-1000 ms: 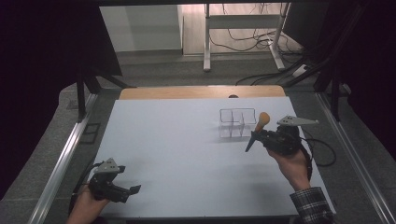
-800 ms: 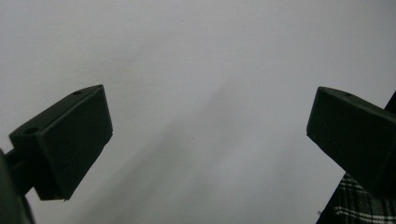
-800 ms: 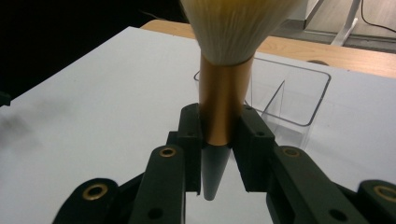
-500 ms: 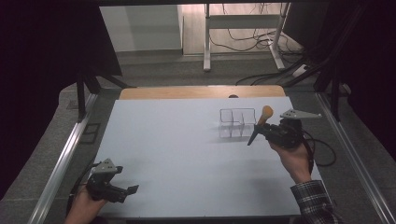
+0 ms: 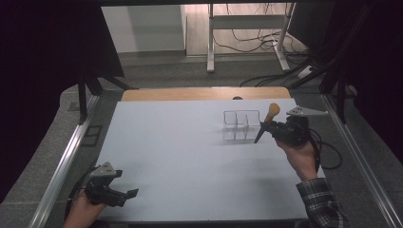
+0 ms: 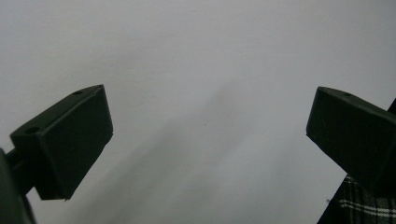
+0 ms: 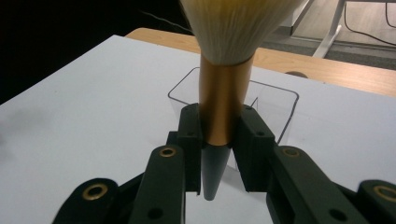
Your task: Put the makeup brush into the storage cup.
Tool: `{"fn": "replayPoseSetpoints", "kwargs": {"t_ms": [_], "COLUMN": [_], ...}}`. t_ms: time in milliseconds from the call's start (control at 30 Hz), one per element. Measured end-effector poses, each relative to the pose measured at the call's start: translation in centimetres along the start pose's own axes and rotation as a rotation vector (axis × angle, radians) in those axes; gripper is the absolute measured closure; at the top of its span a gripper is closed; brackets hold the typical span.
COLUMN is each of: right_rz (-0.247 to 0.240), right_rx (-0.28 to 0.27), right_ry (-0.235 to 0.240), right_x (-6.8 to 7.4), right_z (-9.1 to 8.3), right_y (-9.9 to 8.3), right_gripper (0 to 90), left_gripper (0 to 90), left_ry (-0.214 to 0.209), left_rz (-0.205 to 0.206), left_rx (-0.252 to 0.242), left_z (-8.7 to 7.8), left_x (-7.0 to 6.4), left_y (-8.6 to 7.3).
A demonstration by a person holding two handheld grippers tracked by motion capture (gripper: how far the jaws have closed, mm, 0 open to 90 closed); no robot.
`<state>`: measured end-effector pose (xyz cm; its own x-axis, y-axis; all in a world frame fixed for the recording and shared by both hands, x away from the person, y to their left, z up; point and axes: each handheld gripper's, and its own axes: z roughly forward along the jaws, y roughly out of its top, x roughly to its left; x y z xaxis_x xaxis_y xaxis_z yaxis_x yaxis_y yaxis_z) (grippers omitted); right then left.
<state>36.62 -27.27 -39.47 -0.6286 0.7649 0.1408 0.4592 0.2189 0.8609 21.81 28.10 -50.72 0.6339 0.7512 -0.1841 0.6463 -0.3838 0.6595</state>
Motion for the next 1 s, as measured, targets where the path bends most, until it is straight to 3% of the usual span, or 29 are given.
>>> {"fn": "replayPoseSetpoints", "kwargs": {"t_ms": [1000], "right_rz": [0.005], "right_rx": [-0.045], "right_ry": [-0.036], "right_x": [-0.8], "right_z": [0.5], "right_y": [2.3], "right_gripper": [73.3], "left_gripper": [1.0], "left_ry": [-0.009], "left_rz": [0.024], "left_rx": [0.027], "left_z": [0.3], "left_x": [-0.3], "left_y": [0.1]}}
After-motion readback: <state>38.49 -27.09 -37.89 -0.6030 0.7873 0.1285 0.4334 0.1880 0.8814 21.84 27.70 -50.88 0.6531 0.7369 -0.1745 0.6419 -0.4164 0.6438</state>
